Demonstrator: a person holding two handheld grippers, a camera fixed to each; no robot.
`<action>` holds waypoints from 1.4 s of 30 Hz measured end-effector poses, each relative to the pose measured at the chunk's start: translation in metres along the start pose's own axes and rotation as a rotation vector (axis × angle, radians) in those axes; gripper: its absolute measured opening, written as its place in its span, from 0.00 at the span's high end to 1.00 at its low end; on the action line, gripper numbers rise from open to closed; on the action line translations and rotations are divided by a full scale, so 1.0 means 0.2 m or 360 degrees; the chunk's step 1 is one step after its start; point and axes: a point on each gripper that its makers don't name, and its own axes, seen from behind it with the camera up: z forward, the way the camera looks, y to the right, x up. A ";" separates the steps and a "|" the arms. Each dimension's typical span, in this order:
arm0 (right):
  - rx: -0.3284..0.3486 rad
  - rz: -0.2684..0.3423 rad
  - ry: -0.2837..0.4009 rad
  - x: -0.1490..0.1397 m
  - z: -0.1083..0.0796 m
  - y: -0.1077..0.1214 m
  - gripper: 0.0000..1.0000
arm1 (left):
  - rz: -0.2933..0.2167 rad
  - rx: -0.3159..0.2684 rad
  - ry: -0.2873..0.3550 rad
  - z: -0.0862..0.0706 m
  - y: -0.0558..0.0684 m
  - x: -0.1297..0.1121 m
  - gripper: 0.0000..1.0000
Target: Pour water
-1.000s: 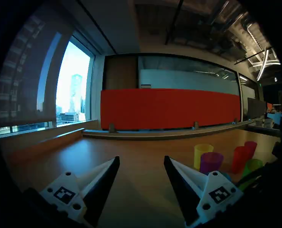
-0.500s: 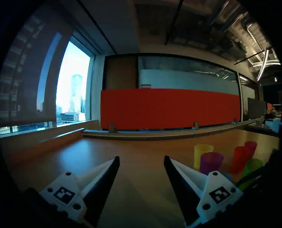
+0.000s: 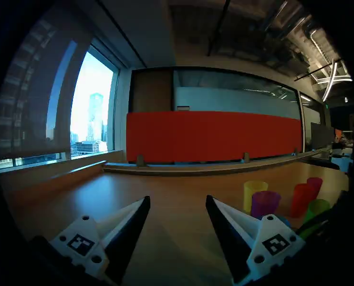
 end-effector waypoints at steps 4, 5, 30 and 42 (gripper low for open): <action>-0.0006 -0.0005 -0.0008 0.00 0.00 0.00 0.02 | 0.0000 0.0000 0.0000 0.00 0.00 0.00 0.14; -0.0008 -0.0004 -0.0011 -0.01 0.00 0.00 0.02 | 0.0000 0.0000 0.0000 0.00 0.00 0.00 0.14; -0.0017 -0.0010 -0.0053 -0.02 0.00 0.01 0.02 | 0.0000 0.0000 0.0000 0.00 0.00 0.00 0.14; -0.0017 -0.0012 -0.0054 -0.02 0.00 0.00 0.01 | 0.0000 0.0000 0.0000 0.00 0.00 0.00 0.14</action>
